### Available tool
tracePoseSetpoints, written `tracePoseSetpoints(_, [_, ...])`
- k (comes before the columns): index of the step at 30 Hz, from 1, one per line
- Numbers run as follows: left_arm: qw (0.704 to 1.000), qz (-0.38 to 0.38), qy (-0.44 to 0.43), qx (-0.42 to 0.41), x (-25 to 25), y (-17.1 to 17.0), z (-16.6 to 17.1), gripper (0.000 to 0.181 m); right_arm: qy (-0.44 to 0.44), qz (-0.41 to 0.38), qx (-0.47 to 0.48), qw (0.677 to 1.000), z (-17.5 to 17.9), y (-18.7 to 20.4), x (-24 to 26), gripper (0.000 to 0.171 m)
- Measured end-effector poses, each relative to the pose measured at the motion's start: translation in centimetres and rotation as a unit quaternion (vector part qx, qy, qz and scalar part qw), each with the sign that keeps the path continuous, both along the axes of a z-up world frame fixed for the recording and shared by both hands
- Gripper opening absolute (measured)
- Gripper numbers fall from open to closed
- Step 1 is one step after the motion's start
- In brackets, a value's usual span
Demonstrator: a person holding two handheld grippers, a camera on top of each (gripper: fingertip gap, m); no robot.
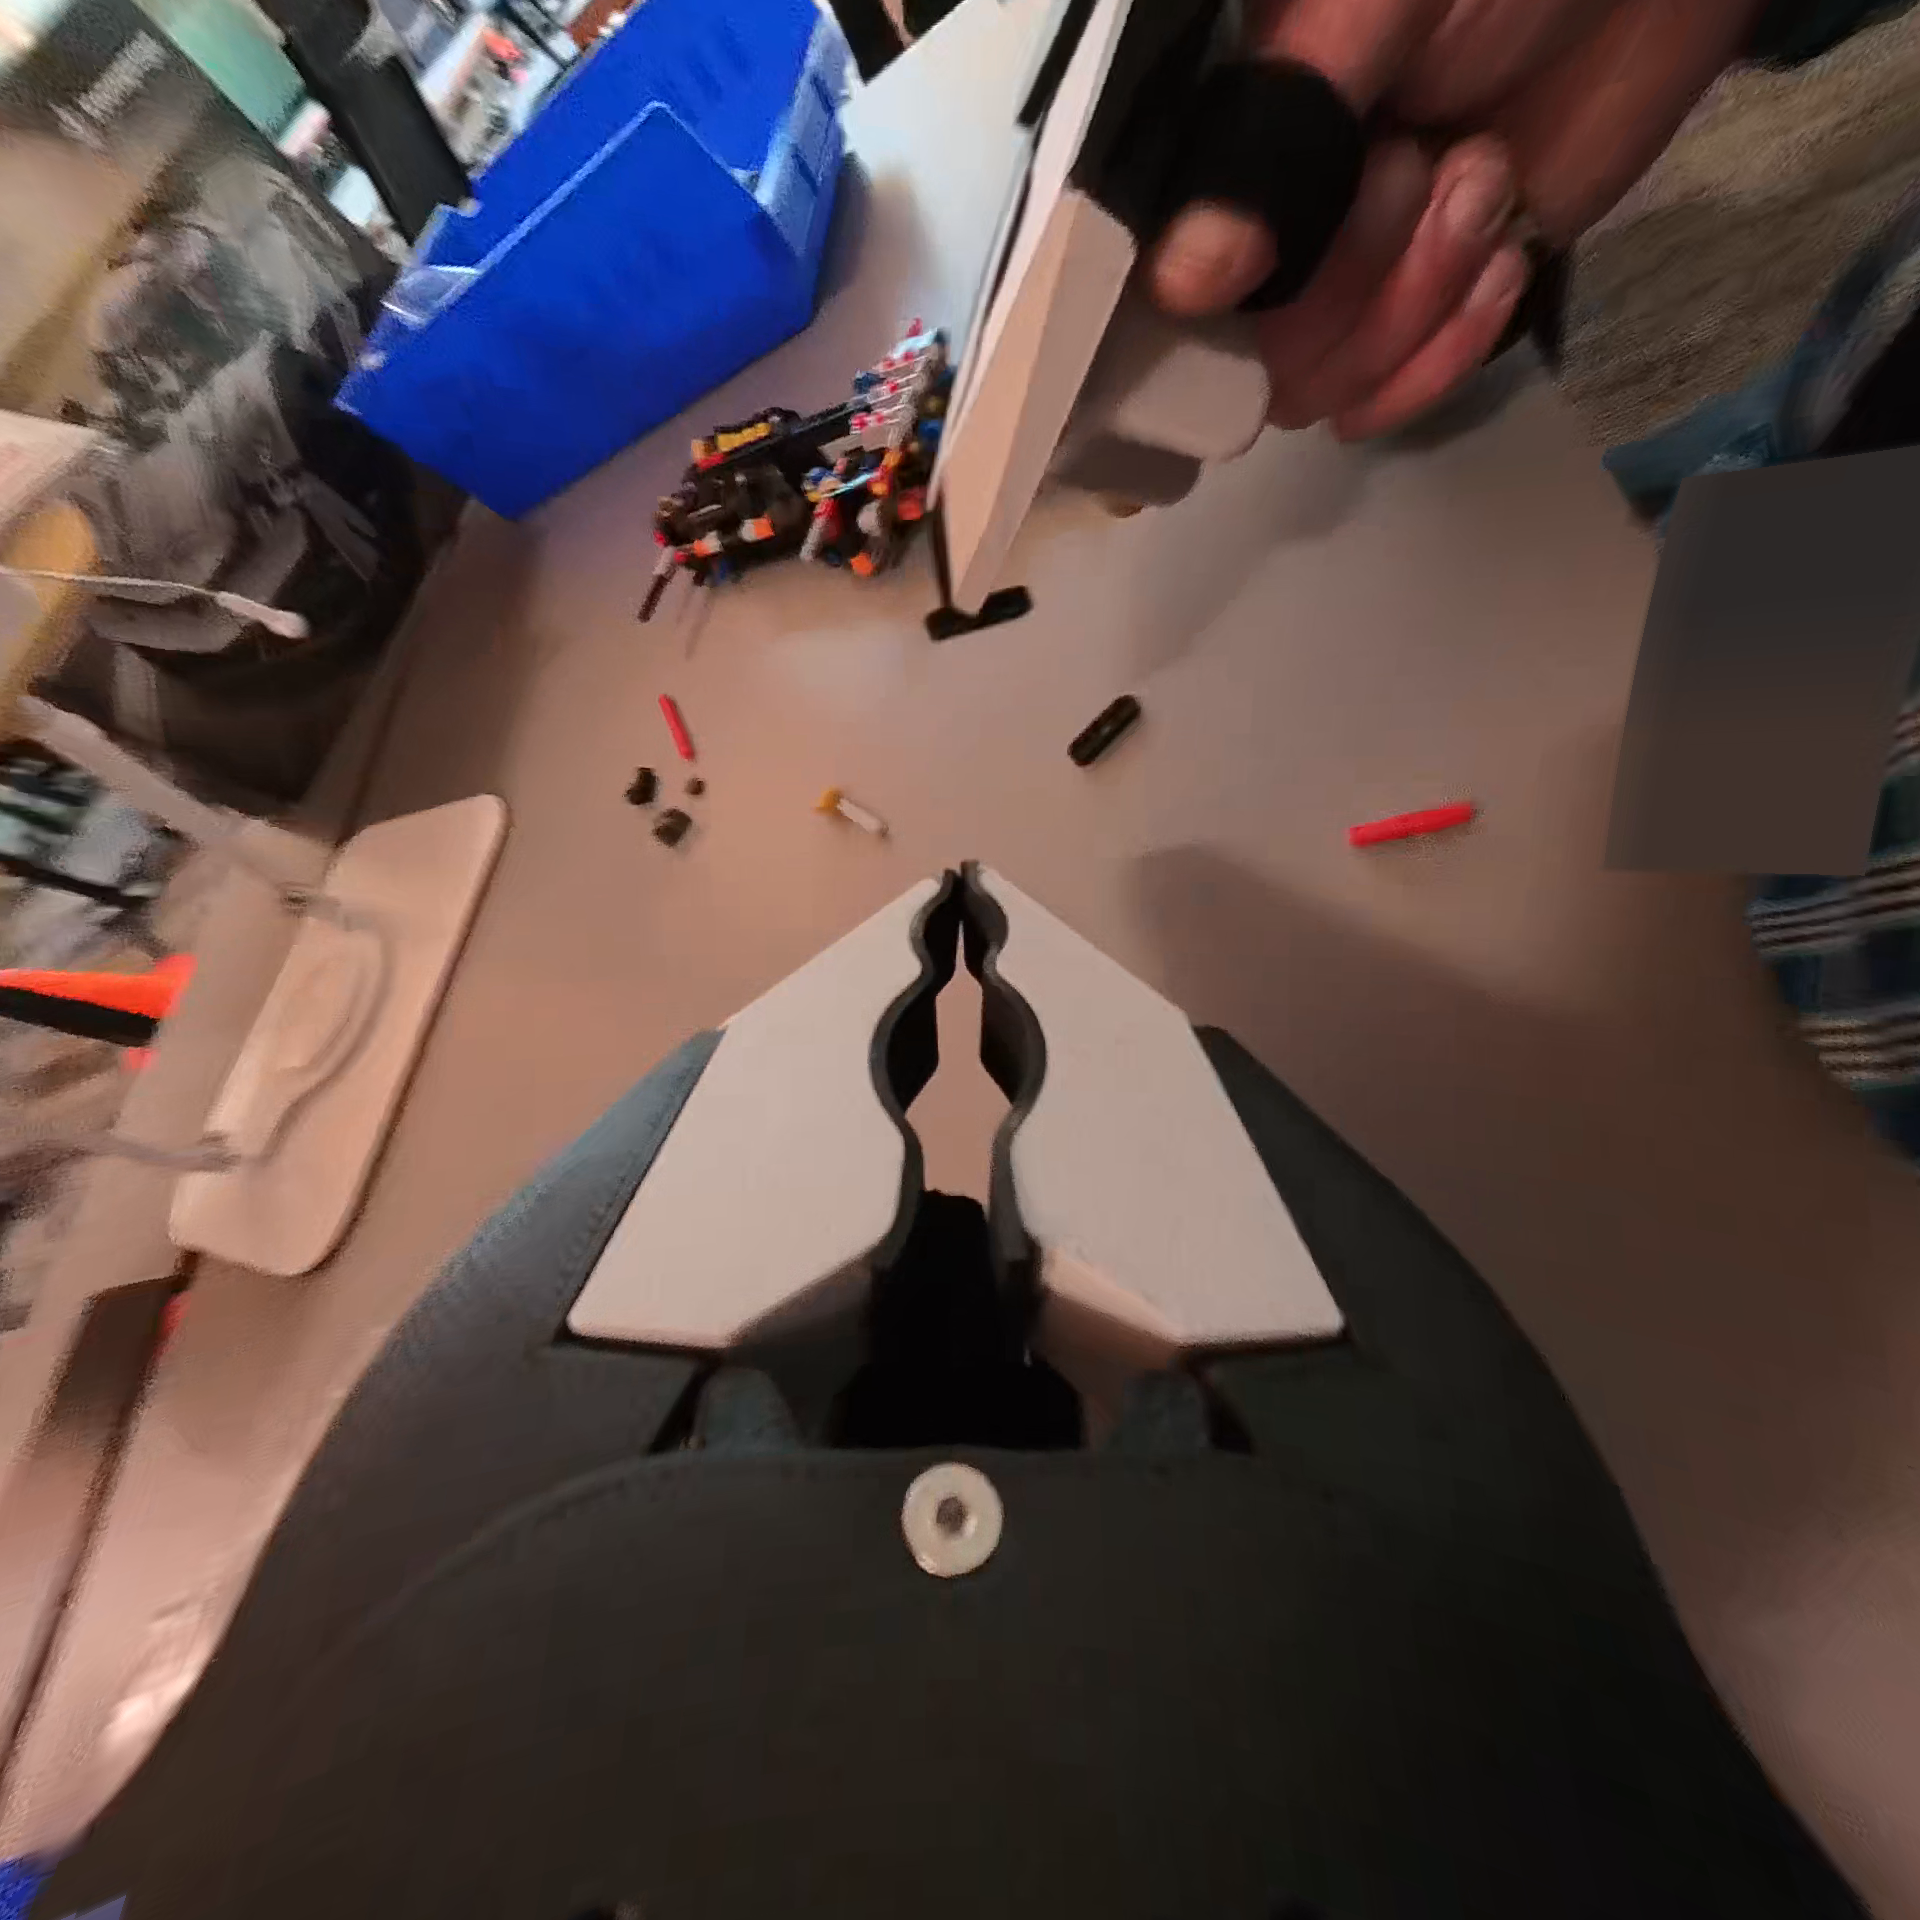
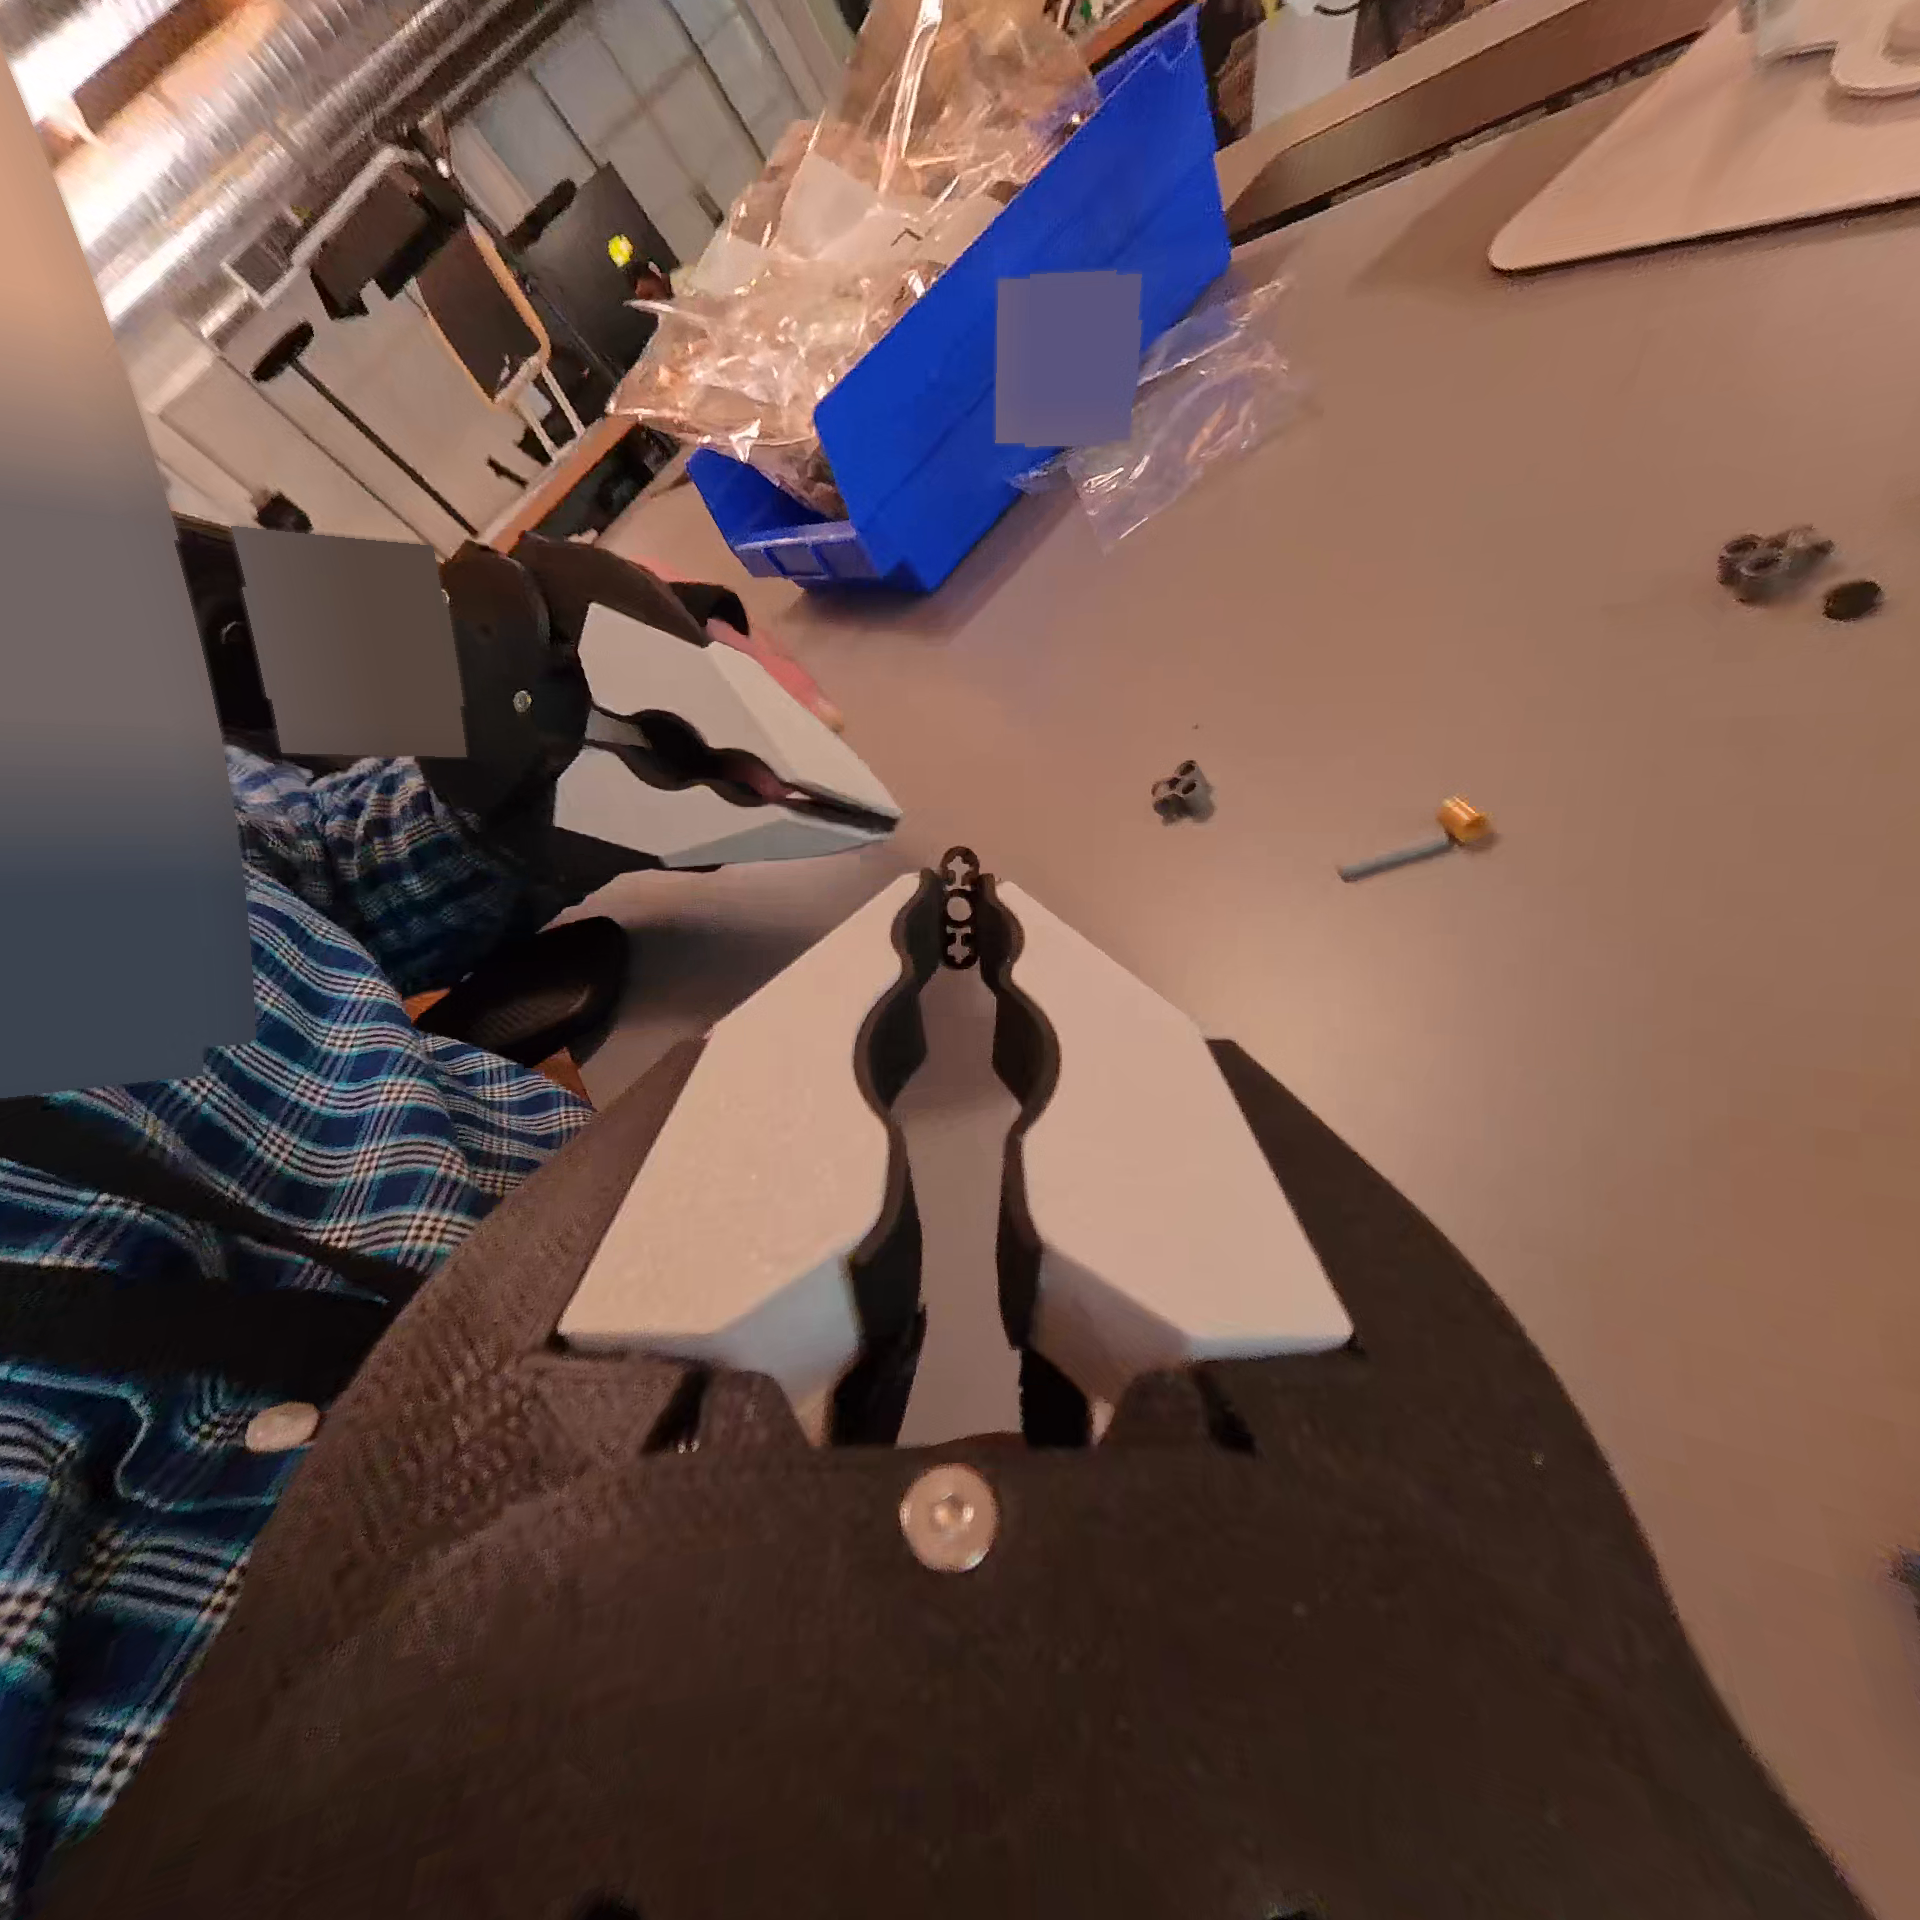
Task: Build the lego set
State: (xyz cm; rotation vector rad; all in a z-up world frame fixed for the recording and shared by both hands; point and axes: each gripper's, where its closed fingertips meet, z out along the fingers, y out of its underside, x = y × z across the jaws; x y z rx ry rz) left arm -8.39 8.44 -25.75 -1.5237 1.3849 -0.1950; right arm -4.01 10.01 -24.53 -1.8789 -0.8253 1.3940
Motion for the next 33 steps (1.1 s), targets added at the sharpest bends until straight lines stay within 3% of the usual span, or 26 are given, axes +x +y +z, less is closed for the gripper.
tracePoseSetpoints(3, [0.997, -0.031, -0.007, -0.067, 0.9, -2.2, -0.8, 0.002, -0.007, -0.008, -0.003, 1.000, -0.6, 0.1, 0.8, 0.004])
tracePoseSetpoints(7, [0.988, -0.067, 0.031, -0.133, 2.8, -5.2, -2.8, 0.018, -0.027, -0.004, 0.004, 1.000, -1.1, -0.7, 1.9, 0.004])
tracePoseSetpoints(13, [0.975, -0.033, 0.103, -0.192, 3.5, -5.7, -5.9, 0.030, -0.050, 0.007, 0.038, 0.998, -1.6, -2.0, 1.7, 0.004])
tracePoseSetpoints(17, [0.974, 0.006, 0.111, -0.198, 4.1, -5.0, -6.0, 0.020, -0.045, 0.013, 0.050, 0.998, -1.4, -2.4, 1.7, 0.004])
tracePoseSetpoints(21, [0.975, -0.005, 0.136, -0.176, 4.1, -5.2, -6.2, 0.004, -0.039, 0.015, 0.053, 0.998, -1.2, -2.6, 1.9, 0.004])
tracePoseSetpoints(24, [0.975, -0.026, 0.162, -0.147, 3.7, -4.6, -6.2, 0.003, -0.039, 0.014, 0.052, 0.998, -1.2, -2.5, 2.3, 0.004])
tracePoseSetpoints(28, [0.963, -0.127, 0.229, -0.068, 3.4, -3.9, -6.1, 0.003, -0.043, 0.015, 0.053, 0.998, -1.3, -2.4, 2.5, 0.004])
tracePoseSetpoints(30, [0.961, -0.121, 0.232, -0.084, 3.0, -3.2, -5.8, 0.023, -0.047, 0.016, 0.054, 0.997, -1.4, -2.5, 2.4, 0.004])
tracePoseSetpoints(33, [0.965, -0.088, 0.208, -0.133, 2.1, -3.3, -5.2, 0.026, -0.058, 0.017, 0.055, 0.997, -1.7, -2.5, 2.5, 0.004])
